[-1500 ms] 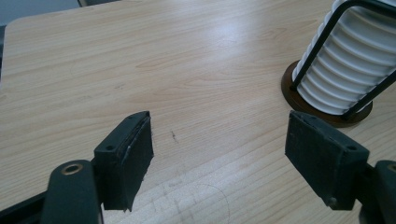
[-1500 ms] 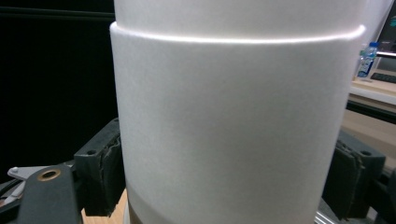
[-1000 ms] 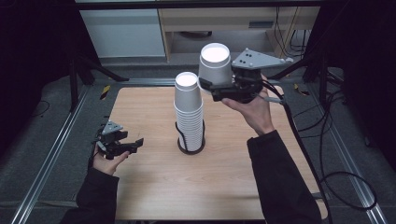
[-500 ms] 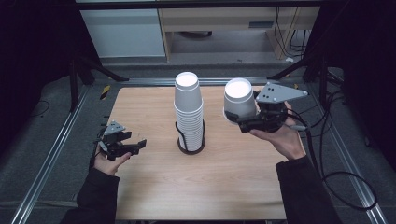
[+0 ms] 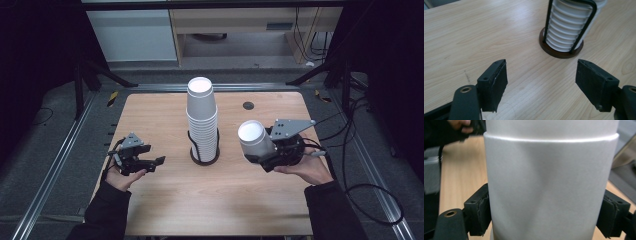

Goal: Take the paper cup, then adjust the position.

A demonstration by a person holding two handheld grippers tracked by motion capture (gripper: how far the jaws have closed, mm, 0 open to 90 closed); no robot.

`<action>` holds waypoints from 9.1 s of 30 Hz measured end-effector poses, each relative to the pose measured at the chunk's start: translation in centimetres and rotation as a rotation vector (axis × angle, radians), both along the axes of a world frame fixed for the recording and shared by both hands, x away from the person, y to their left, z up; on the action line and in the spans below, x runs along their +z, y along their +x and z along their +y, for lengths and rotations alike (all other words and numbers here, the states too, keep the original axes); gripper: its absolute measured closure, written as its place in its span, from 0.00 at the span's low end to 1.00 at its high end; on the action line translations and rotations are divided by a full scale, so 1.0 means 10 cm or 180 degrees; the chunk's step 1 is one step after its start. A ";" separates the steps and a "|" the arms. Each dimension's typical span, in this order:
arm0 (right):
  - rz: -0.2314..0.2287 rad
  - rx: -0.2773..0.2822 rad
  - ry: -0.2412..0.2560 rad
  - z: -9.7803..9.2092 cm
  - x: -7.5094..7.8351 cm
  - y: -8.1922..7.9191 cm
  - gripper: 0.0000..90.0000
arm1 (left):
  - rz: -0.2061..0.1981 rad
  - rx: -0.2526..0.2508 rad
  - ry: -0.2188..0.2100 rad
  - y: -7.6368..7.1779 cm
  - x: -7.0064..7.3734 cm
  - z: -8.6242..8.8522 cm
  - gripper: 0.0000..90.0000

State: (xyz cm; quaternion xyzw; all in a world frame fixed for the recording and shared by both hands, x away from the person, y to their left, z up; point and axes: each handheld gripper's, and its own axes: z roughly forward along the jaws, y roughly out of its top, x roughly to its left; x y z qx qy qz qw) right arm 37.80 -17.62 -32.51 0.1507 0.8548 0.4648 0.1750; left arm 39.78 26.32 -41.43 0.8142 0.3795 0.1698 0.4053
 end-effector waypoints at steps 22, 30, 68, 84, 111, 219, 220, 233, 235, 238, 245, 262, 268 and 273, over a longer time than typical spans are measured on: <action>0.0519 0.0599 -0.0642 0.22 -0.52 0.06 0.18 | 0.0058 -0.0630 0.0063 -0.16 -0.02 -0.37 0.28; 0.0639 0.0709 -0.0744 0.32 -0.62 0.11 0.18 | 0.0085 -0.0850 0.0072 -0.21 -0.02 -0.48 0.28; 0.0670 0.1190 -0.0983 0.80 -0.73 0.16 0.18 | 0.0064 -0.1510 -0.0171 -0.36 0.24 -1.02 0.21; 0.0654 0.1229 -0.0976 0.81 -0.74 0.12 0.18 | 0.0050 -0.1623 -0.0233 -0.34 0.29 -1.13 0.20; 0.0712 0.1386 -0.0982 0.88 -0.81 0.07 0.18 | 0.0194 -0.1977 -0.0047 -0.29 0.27 -1.54 0.17; 0.0877 0.0960 0.0494 0.44 -0.62 0.15 0.08 | -0.0165 -0.1822 -0.0862 -0.24 0.54 -1.26 0.25; 0.0877 0.0960 0.0494 0.44 -0.62 0.15 0.08 | -0.0165 -0.1822 -0.0862 -0.24 0.54 -1.26 0.25; 0.0884 0.0957 0.0520 0.45 -0.64 0.17 0.06 | -0.0190 -0.1885 -0.0906 -0.26 0.56 -1.24 0.25; 0.0890 0.0971 0.0546 0.45 -0.64 0.17 0.06 | -0.0175 -0.1906 -0.0910 -0.26 0.55 -1.26 0.25; 0.0899 0.1012 0.0587 0.46 -0.65 0.16 0.05 | -0.0171 -0.1916 -0.0904 -0.28 0.54 -1.29 0.25; 0.0919 0.1088 0.0611 0.51 -0.69 0.15 0.07 | -0.0178 -0.1959 -0.0911 -0.28 0.52 -1.32 0.25; 0.0968 0.1178 0.0576 0.51 -0.73 0.17 0.11 | -0.0142 -0.1982 -0.0917 -0.28 0.50 -1.32 0.26; 0.0986 0.1171 0.0514 0.51 -0.75 0.18 0.11 | -0.0089 -0.1999 -0.0871 -0.26 0.49 -1.32 0.26; 0.0991 0.1166 0.0525 0.51 -0.74 0.18 0.10 | -0.0089 -0.1989 -0.0886 -0.26 0.49 -1.32 0.26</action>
